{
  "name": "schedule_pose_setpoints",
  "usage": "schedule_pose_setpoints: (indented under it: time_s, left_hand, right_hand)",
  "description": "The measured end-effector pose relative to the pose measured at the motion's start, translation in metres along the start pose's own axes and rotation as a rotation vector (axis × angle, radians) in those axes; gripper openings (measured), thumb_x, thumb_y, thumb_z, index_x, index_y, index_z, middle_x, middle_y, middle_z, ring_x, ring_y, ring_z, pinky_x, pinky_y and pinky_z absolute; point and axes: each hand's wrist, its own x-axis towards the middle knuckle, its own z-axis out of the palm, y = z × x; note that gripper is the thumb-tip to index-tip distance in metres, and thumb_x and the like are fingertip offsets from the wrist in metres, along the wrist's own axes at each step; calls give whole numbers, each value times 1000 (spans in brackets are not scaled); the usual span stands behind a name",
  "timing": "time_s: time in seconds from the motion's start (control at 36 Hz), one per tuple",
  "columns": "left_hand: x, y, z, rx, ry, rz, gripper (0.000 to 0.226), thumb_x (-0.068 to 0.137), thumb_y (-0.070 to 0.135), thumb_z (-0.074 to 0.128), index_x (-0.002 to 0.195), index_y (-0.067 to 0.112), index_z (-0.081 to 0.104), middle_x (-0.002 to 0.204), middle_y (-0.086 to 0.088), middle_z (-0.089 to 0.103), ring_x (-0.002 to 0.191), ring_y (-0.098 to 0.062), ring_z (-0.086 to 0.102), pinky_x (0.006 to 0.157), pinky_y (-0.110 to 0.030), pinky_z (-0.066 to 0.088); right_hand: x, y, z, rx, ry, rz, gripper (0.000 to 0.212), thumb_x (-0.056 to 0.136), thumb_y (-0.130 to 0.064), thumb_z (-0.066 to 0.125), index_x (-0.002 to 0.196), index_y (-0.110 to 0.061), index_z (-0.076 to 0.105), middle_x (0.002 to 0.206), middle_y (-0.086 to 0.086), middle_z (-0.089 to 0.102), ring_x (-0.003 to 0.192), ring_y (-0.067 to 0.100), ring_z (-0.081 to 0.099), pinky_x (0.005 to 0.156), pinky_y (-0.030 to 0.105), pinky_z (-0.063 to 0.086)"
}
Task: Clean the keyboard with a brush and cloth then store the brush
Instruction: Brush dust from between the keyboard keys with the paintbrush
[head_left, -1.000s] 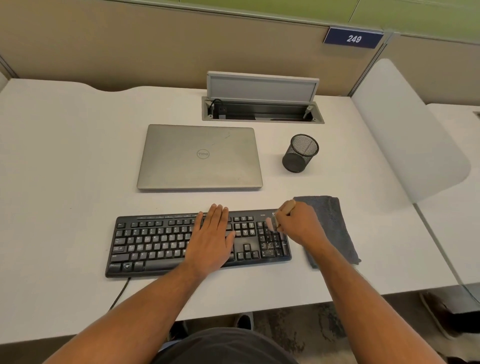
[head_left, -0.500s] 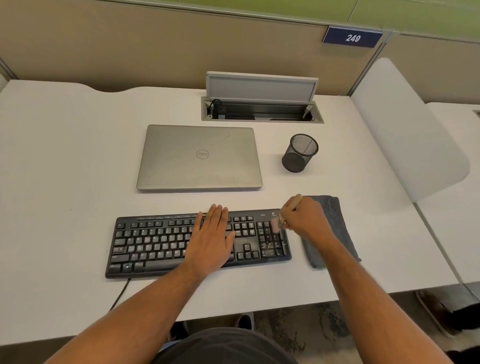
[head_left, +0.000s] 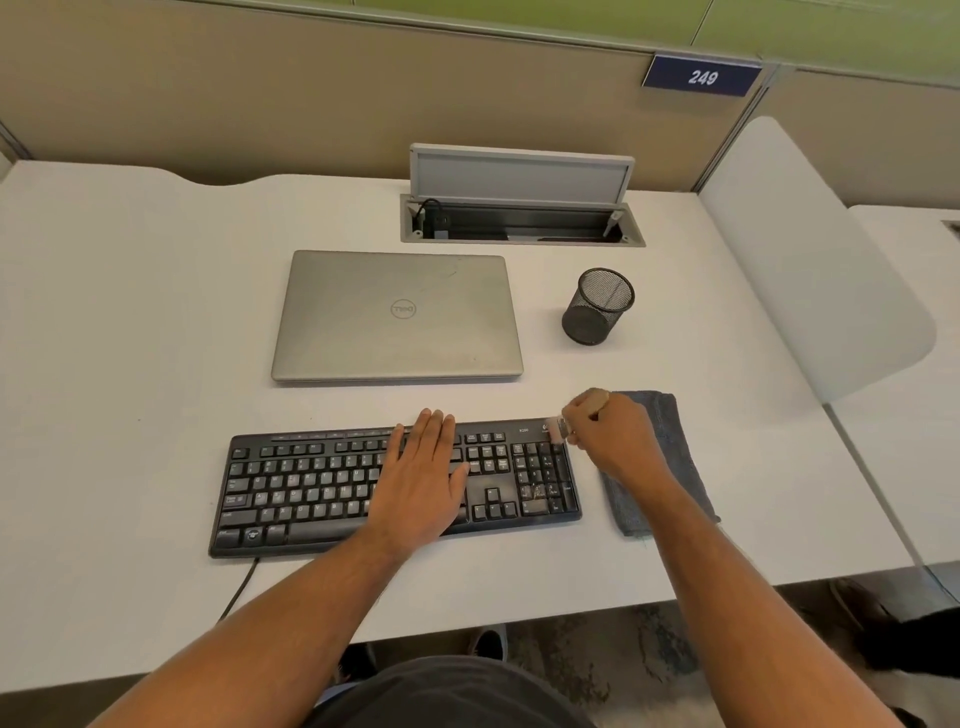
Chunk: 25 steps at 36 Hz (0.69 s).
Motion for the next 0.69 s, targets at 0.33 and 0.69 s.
schedule_pose_setpoints:
  time_s: [0.33, 0.69]
  left_hand:
    - [0, 0, -1, -2, -14, -4, 72, 103, 54, 15, 163, 12, 14, 169, -8, 18, 158, -22, 8, 127, -49, 5]
    - [0, 1, -2, -3, -16, -7, 71, 104, 52, 18, 162, 12, 15, 169, -8, 20, 157, -22, 11, 128, -50, 9]
  right_hand:
    - [-3, 1, 0, -13, -19, 14, 28, 92, -21, 56, 71, -14, 72, 67, -7, 73, 71, 11, 71, 75, 38, 62]
    - [10, 8, -20, -220, -166, -43, 9, 94, -21, 72, 89, -19, 80, 91, -3, 75, 87, 14, 67, 71, 27, 49]
